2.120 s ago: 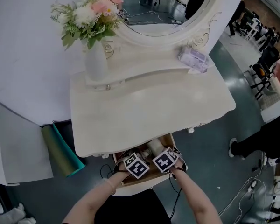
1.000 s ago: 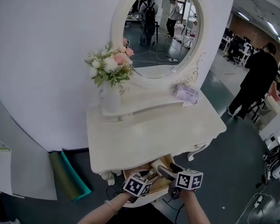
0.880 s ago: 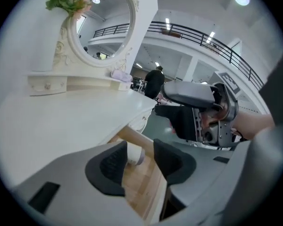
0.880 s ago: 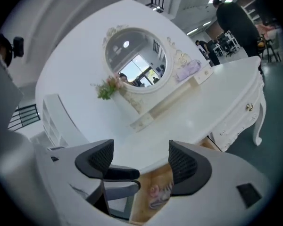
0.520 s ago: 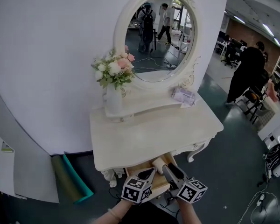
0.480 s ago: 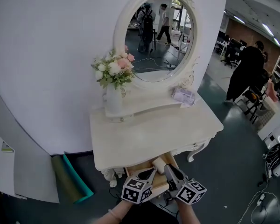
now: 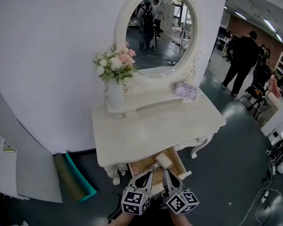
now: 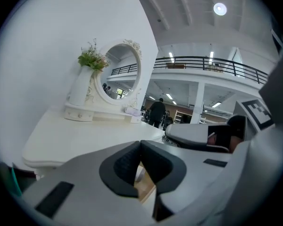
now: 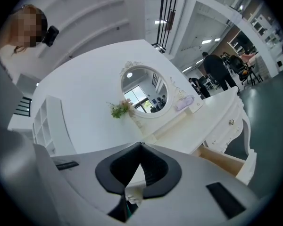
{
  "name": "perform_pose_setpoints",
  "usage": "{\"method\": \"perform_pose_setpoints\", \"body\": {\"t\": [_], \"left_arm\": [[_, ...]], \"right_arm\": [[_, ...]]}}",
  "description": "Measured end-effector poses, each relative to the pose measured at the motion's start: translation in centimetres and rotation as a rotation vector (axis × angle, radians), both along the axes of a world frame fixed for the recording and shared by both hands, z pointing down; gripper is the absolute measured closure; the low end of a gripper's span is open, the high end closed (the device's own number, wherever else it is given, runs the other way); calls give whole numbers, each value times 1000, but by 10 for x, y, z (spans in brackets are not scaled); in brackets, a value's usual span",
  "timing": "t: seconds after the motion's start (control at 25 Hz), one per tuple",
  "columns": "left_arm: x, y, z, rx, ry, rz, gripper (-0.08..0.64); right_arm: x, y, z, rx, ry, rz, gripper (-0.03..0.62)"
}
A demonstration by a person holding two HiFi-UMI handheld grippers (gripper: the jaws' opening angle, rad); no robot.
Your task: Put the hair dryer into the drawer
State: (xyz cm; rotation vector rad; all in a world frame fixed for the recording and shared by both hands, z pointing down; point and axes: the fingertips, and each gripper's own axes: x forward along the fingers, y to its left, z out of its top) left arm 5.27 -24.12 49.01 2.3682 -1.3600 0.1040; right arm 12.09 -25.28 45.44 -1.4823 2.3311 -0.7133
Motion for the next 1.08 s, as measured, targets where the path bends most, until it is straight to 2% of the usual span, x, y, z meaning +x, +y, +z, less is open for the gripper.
{"method": "perform_pose_setpoints", "body": {"t": [0.12,0.68,1.08], "left_arm": [[-4,4,3,-5,-14,-13,563],[-1,8,21,-55,-53,12,563],[-2,2,29,-89,-33,8,563]], "right_arm": [[-7,3,3,-3,36,-6,563],[-15,2,18,-52,59,-30,561],[-11,-3,22,-73,58,-27,562]]}}
